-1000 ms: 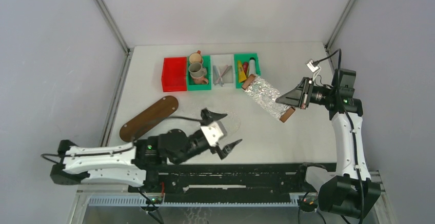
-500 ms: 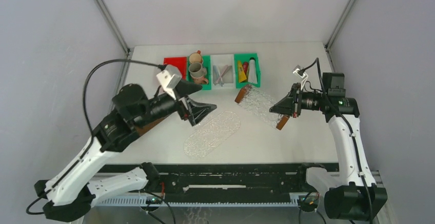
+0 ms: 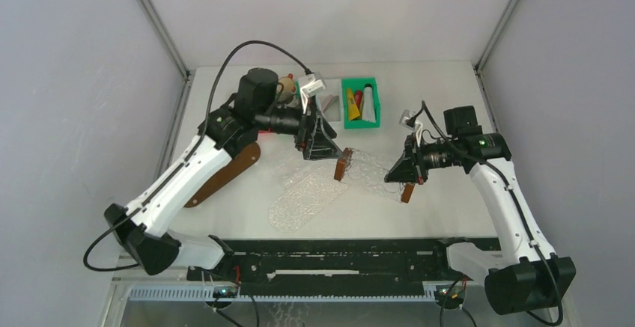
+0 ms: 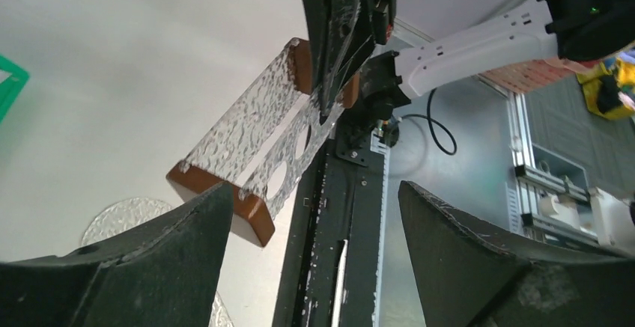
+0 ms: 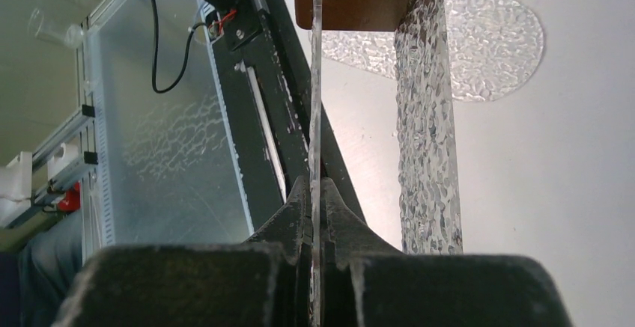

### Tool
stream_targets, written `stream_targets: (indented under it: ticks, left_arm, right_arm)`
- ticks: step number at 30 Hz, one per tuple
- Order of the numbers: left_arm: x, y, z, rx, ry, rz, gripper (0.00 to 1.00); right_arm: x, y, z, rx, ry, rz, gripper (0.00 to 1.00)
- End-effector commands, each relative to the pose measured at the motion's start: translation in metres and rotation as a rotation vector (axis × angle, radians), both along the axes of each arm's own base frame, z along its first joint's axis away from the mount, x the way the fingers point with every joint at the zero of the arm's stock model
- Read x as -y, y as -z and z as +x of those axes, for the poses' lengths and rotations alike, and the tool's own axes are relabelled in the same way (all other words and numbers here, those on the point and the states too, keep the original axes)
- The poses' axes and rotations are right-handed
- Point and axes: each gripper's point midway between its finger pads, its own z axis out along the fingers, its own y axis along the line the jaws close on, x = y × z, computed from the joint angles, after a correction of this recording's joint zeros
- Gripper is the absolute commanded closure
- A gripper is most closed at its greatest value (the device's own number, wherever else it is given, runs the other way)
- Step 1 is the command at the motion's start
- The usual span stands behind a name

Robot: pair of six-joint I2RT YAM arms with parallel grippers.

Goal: Prepare toiletry sets of a toothbrush and toothpaste on the tray
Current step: Place the toothpaste holder at the center of the board.

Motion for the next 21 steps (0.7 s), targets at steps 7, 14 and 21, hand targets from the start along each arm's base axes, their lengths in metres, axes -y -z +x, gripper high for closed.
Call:
stream_targets:
  ticks: [7,14,21]
  left_arm:
    - [0.026,0.023,-0.018,0.078,0.246,0.131,0.17]
    - [0.045,0.06,-0.031,0.016,0.365,0.231,0.31]
    - [0.059,0.088,-0.04,-0.024,0.419,0.294,0.39]
  right_arm:
    - [-0.015,-0.012,-0.012,0.061,-0.141,0.027,1.0]
    - [-0.019,-0.012,-0.014,0.055,-0.171,0.032,1.0]
    - [-0.02,-0.013,-0.015,0.058,-0.178,0.036,1.0]
